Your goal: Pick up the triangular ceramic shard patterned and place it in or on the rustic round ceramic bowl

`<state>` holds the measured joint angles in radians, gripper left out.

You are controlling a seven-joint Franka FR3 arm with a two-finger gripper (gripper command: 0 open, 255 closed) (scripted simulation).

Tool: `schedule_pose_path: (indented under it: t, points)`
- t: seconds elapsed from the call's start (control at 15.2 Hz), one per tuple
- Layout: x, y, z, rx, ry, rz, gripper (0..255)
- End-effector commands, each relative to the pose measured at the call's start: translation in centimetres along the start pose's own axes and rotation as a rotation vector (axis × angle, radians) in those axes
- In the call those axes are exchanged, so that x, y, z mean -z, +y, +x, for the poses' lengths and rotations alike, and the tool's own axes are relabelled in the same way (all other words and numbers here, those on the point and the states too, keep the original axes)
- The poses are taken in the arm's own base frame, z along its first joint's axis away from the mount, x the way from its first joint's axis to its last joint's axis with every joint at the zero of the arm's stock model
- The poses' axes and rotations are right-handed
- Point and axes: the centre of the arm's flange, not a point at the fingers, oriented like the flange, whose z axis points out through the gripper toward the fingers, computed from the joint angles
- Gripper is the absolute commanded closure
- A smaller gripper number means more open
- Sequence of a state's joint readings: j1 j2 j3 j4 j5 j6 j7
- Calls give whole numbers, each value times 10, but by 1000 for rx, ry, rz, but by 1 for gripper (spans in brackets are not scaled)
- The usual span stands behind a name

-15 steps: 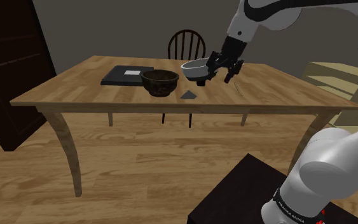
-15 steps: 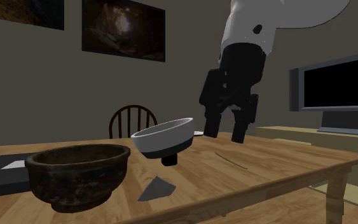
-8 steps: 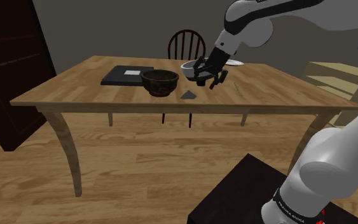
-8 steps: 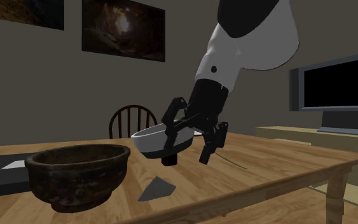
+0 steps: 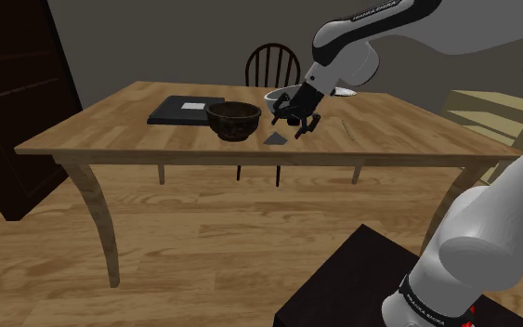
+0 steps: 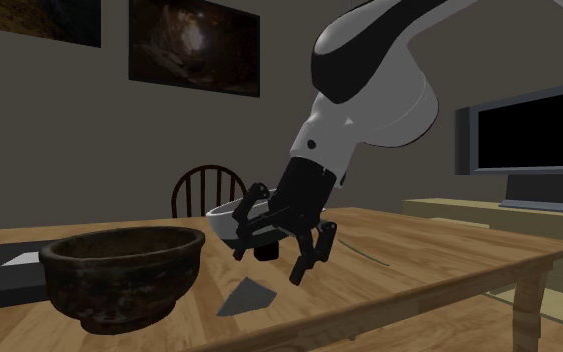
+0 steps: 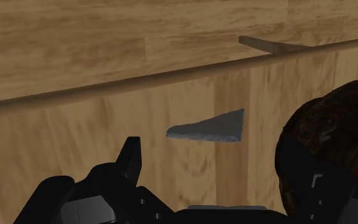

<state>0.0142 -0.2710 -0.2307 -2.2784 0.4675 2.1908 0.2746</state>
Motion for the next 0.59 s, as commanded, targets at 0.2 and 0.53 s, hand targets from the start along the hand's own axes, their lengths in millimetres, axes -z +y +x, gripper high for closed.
schedule_pose_path:
  t: [0.2, 0.53]
  points:
    - [-18, -1, 0, -1, 1, 1, 0]
    - [-18, -1, 0, -1, 1, 1, 0]
